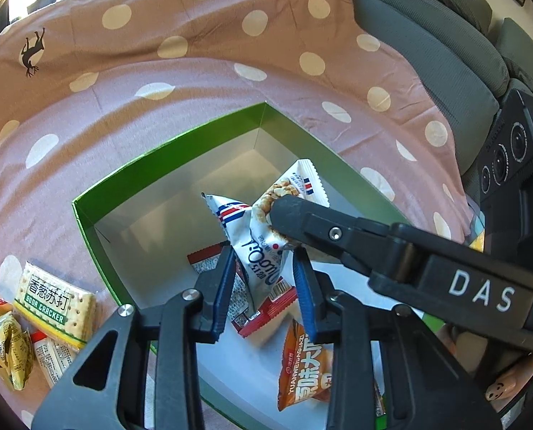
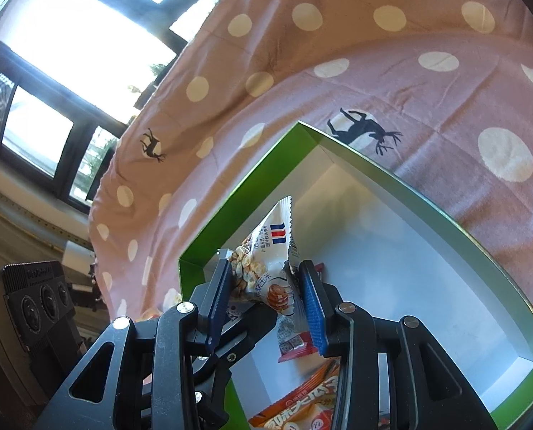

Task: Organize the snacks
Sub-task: 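Carry the peanut bag with the right gripper and lower it into the box, then open the right gripper to release the peanut bag inside the box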

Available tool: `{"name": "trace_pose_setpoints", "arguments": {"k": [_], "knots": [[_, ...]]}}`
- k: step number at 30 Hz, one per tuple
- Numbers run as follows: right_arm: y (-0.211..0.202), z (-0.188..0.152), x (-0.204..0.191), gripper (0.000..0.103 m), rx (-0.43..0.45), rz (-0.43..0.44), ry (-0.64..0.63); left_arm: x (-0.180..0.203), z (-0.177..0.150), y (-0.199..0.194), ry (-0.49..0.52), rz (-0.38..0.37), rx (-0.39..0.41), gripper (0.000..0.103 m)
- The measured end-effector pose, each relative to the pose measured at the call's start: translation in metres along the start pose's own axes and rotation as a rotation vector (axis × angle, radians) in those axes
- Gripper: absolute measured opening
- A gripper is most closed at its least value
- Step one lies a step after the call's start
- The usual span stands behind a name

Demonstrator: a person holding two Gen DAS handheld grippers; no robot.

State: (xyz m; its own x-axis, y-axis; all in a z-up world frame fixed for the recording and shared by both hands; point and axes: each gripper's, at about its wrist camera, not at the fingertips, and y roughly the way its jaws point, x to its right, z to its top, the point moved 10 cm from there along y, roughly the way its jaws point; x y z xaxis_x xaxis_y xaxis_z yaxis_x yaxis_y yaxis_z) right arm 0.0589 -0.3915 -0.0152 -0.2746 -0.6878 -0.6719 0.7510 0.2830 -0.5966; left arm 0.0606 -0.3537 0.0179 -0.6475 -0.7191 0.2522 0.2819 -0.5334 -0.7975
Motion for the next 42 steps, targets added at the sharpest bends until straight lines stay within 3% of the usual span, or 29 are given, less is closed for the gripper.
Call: {"name": "trace_pose_setpoints", "arguments": {"k": [15, 42], "knots": [[0.011, -0.005, 0.019, 0.041, -0.058, -0.026, 0.079, 0.000, -0.007, 0.016, 0.016, 0.017, -0.062, 0.033], [0.015, -0.010, 0.038, 0.041, -0.084, -0.115, 0.133, 0.006, -0.014, 0.036, 0.031, 0.008, -0.127, 0.031]]}}
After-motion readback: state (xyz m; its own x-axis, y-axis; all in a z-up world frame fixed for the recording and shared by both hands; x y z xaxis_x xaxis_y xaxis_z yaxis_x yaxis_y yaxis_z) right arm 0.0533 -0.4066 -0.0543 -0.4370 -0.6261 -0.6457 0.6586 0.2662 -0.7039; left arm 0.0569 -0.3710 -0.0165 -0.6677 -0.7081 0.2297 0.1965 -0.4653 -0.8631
